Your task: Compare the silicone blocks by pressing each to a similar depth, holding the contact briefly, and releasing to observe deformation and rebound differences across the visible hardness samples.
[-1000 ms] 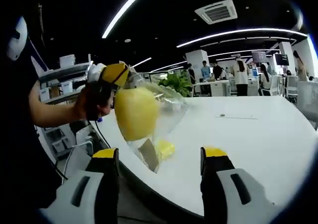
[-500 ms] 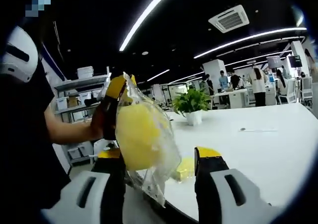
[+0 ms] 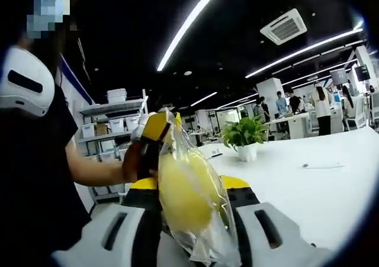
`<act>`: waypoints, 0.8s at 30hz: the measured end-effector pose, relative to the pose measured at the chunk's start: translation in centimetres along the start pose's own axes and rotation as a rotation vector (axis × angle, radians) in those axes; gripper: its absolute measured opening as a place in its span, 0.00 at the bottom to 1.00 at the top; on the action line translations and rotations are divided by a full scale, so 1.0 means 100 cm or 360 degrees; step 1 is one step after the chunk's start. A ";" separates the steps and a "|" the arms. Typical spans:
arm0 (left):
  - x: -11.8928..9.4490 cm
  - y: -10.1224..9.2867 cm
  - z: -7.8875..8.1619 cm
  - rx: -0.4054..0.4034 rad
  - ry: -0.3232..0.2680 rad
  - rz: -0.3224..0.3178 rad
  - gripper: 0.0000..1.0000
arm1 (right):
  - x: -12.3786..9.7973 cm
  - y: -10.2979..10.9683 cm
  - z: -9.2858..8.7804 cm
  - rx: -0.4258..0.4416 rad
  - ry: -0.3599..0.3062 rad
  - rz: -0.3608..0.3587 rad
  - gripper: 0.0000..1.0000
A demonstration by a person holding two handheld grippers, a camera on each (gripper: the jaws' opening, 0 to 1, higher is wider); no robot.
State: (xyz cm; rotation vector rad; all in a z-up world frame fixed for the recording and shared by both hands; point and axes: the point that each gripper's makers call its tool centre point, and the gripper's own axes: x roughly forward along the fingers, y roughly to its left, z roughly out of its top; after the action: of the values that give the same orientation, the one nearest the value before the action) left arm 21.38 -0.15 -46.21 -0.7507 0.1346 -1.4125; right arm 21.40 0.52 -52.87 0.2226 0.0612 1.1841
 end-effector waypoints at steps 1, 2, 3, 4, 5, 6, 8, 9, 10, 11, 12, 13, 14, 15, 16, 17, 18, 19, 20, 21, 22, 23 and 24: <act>-0.002 0.001 0.001 0.0006 0.0000 0.0003 0.00 | 0.001 0.002 -0.002 0.0003 0.0025 0.0008 0.32; -0.003 0.001 0.001 0.0017 0.0004 0.0009 0.00 | 0.002 0.003 -0.003 -0.0008 0.0049 0.0018 0.31; -0.004 0.001 0.000 0.0022 0.0007 0.0014 0.00 | 0.003 0.005 -0.005 -0.0004 0.0073 0.0016 0.30; -0.006 0.001 0.000 0.0027 0.0009 0.0023 0.00 | 0.004 0.006 -0.006 -0.0001 0.0088 0.0018 0.29; -0.007 0.001 0.000 0.0030 0.0009 0.0031 0.00 | 0.005 0.006 -0.007 0.0017 0.0102 0.0014 0.28; -0.008 0.002 -0.001 0.0041 0.0017 0.0040 0.00 | 0.006 0.007 -0.008 0.0007 0.0107 0.0011 0.26; -0.008 0.003 -0.001 0.0059 0.0026 0.0054 0.00 | 0.006 0.007 -0.010 0.0024 0.0120 0.0000 0.23; -0.009 0.005 -0.001 0.0071 0.0034 0.0065 0.00 | 0.005 0.008 -0.011 0.0053 0.0128 0.0003 0.22; -0.009 0.005 -0.001 0.0078 0.0043 0.0071 0.00 | 0.005 0.008 -0.012 0.0060 0.0130 0.0004 0.22; -0.009 0.006 -0.002 0.0093 0.0058 0.0081 0.00 | 0.005 0.009 -0.012 0.0073 0.0135 0.0003 0.21; -0.010 0.007 -0.002 0.0105 0.0068 0.0087 0.00 | 0.005 0.009 -0.014 0.0089 0.0143 0.0002 0.20; -0.011 0.009 -0.002 0.0124 0.0083 0.0097 0.00 | 0.005 0.009 -0.014 0.0093 0.0149 -0.0001 0.20; -0.011 0.010 -0.002 0.0126 0.0087 0.0100 0.00 | 0.005 0.008 -0.015 0.0087 0.0154 -0.0008 0.19; -0.012 0.011 -0.002 0.0131 0.0096 0.0101 0.00 | 0.004 0.008 -0.015 0.0072 0.0158 -0.0013 0.18; -0.012 0.012 -0.002 0.0134 0.0098 0.0103 0.00 | 0.004 0.008 -0.016 0.0068 0.0166 -0.0017 0.17; -0.013 0.013 -0.003 0.0149 0.0107 0.0113 0.00 | 0.003 0.007 -0.016 0.0071 0.0174 -0.0021 0.16; -0.013 0.014 -0.003 0.0158 0.0113 0.0120 0.00 | 0.003 0.006 -0.017 0.0082 0.0183 -0.0024 0.16; -0.014 0.016 -0.003 0.0165 0.0121 0.0128 0.00 | 0.003 0.005 -0.018 0.0097 0.0189 -0.0032 0.15; -0.014 0.017 -0.004 0.0176 0.0127 0.0135 0.00 | 0.002 0.003 -0.019 0.0103 0.0191 -0.0046 0.14; -0.013 0.018 -0.005 0.0200 0.0145 0.0152 0.00 | 0.002 0.003 -0.020 0.0114 0.0205 -0.0052 0.13; -0.013 0.018 -0.006 0.0208 0.0151 0.0160 0.00 | 0.002 0.003 -0.021 0.0132 0.0210 -0.0053 0.13; -0.012 0.017 -0.007 0.0210 0.0158 0.0160 0.00 | 0.001 0.003 -0.022 0.0141 0.0212 -0.0052 0.12; -0.012 0.018 -0.008 0.0213 0.0163 0.0162 0.00 | 0.001 0.003 -0.022 0.0151 0.0214 -0.0052 0.12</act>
State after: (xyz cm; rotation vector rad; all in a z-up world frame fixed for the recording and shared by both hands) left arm 22.26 0.60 -48.16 -0.5542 0.1541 -1.3492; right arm 20.84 1.02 -55.00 0.2243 0.2385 1.1637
